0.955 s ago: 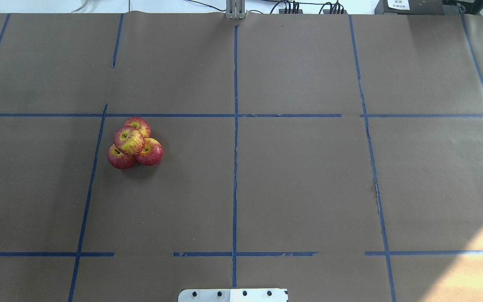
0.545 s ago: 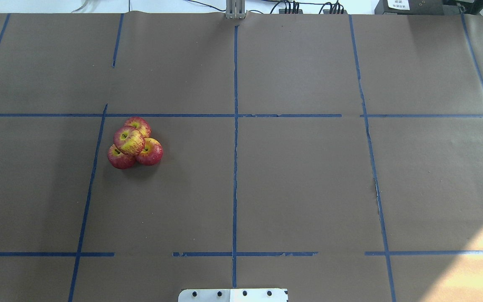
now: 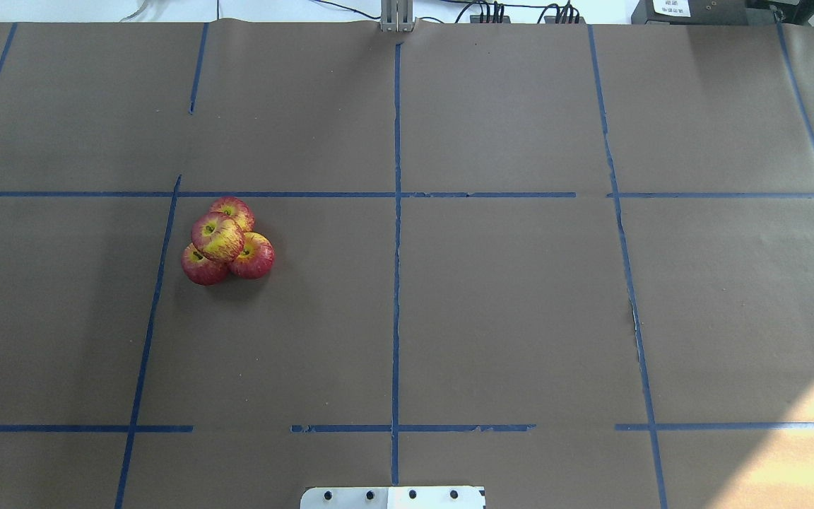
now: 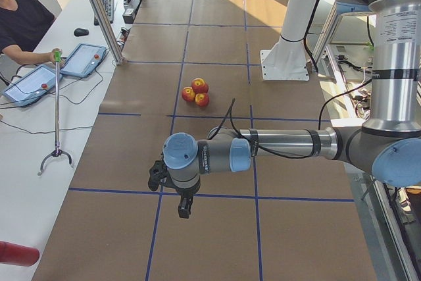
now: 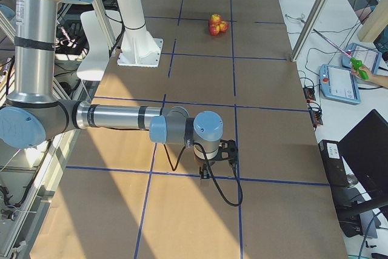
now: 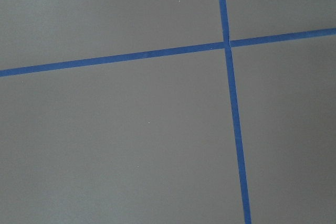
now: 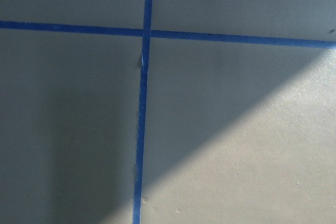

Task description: Stack apples

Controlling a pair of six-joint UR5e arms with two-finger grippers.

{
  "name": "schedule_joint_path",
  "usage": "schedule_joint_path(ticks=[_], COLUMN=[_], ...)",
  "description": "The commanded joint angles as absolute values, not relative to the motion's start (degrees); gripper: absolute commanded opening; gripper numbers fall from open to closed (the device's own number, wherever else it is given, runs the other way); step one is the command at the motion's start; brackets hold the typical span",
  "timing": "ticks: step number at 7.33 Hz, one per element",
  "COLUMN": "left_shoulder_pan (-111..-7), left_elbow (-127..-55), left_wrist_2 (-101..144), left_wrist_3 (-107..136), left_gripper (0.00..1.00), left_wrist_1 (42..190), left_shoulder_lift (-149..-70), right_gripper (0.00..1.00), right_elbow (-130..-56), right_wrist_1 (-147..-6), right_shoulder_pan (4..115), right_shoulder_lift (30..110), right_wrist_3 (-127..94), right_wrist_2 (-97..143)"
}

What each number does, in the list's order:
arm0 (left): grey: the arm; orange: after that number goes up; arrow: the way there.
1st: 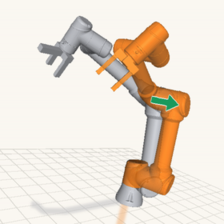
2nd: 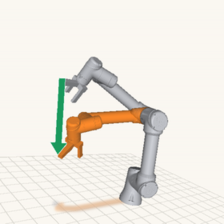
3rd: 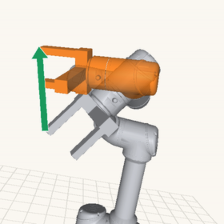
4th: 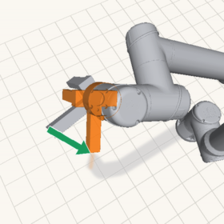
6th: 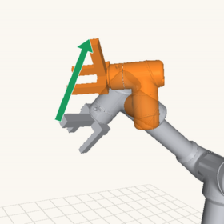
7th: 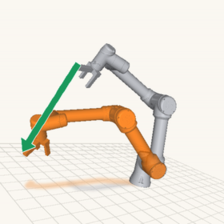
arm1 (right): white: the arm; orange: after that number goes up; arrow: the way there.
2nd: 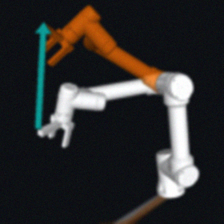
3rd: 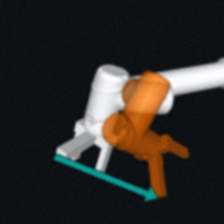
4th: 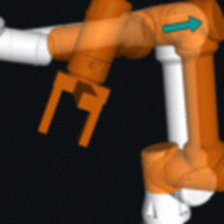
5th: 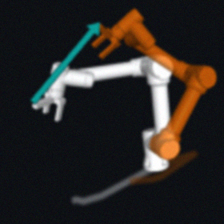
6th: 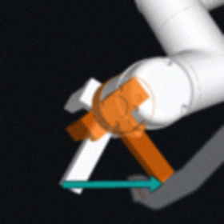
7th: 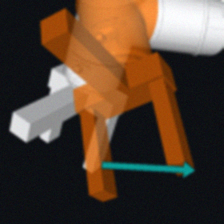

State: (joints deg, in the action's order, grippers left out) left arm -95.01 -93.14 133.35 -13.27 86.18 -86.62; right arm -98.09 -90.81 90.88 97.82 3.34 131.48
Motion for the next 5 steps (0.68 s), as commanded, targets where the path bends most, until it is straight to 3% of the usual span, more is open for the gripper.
schedule_joint_path(ticks=[1,5], left_shoulder_pan=[-95.01,-95.01], left_elbow=[-93.16,-93.16], left_wrist_2=[133.24,133.15], left_wrist_3=[-13.36,-13.36], left_gripper=[1.00,1.00], left_wrist_1=[85.78,84.20], left_shoulder_lift=[-85.70,-85.61], right_gripper=[1.00,1.00], right_elbow=[-98.09,-98.09], right_wrist_1=[-90.88,-90.88], right_shoulder_pan=[90.88,90.88], right_shoulder_lift=[97.82,97.82], right_wrist_3=[3.34,3.34], right_wrist_2=[131.48,131.48])
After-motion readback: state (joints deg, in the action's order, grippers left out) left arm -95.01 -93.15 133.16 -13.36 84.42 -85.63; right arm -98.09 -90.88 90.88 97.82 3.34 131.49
